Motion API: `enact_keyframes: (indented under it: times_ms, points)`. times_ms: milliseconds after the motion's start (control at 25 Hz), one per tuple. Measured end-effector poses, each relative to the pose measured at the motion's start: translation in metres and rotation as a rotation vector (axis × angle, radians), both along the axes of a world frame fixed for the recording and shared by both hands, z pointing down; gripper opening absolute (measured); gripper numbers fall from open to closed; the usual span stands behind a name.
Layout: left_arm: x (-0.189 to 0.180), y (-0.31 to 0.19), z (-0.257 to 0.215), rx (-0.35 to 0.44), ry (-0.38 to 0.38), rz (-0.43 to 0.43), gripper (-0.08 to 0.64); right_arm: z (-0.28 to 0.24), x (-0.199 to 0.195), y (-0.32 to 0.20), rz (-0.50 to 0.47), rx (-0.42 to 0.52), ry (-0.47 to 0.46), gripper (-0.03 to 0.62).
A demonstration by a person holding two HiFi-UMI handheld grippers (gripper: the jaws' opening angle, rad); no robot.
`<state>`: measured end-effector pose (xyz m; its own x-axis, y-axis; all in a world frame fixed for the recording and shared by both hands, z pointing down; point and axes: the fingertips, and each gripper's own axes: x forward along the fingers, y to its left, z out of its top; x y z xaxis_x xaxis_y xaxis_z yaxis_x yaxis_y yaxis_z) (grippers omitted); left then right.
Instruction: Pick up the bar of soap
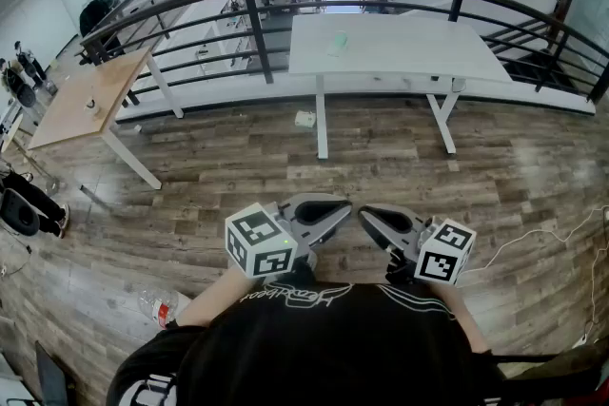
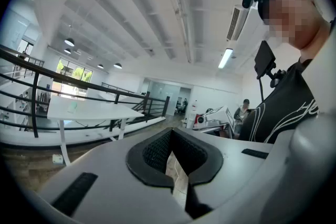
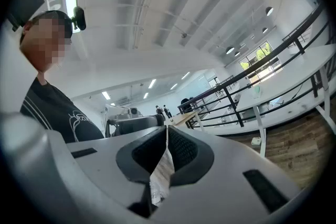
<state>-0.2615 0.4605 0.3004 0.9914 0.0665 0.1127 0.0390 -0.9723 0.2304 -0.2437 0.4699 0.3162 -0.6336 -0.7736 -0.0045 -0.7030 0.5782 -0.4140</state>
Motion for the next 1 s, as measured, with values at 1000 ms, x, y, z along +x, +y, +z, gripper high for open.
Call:
enact_keyframes:
  times_ms: [1000]
  points:
    - [0.019,0.000,0.006,-0.102,0.007,-0.009,0.008,0.006,0.026,0.006,0.022,0.013,-0.065,0.020]
